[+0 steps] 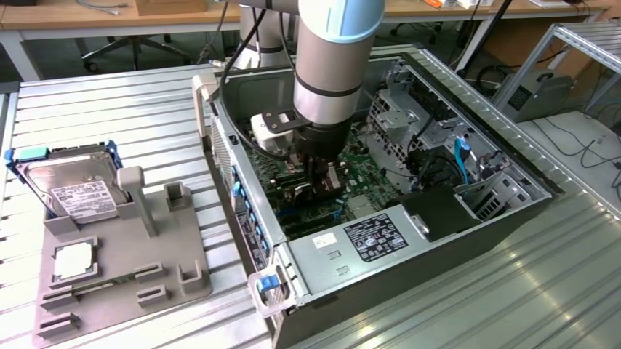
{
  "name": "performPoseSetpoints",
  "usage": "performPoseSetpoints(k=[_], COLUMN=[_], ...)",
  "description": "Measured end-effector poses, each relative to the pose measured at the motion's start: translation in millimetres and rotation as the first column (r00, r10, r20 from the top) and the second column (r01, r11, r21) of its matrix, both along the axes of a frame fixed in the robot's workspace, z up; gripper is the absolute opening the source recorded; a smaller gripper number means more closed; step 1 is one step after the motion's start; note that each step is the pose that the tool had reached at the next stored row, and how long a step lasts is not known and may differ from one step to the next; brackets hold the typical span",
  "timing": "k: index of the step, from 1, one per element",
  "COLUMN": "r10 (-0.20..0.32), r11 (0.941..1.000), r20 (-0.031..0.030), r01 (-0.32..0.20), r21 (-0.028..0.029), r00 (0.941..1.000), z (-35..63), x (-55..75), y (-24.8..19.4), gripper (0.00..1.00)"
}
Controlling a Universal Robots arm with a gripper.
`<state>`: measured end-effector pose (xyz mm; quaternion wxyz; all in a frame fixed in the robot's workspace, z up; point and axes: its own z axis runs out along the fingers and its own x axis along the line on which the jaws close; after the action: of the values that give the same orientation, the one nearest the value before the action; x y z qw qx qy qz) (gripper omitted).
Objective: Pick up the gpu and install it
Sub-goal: 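Insert the gpu into the slot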
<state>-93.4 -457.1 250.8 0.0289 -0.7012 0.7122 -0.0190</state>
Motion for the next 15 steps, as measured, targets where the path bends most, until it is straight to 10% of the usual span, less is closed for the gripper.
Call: performPoseSetpoints(k=[15], r10=[0.0], r11=[1.0], r20=[-0.0001], r01=[0.0], r21=[-0.0014], r00=[1.0], z=[5.8], x=[0.0], y=[0.0], gripper=[0.76])
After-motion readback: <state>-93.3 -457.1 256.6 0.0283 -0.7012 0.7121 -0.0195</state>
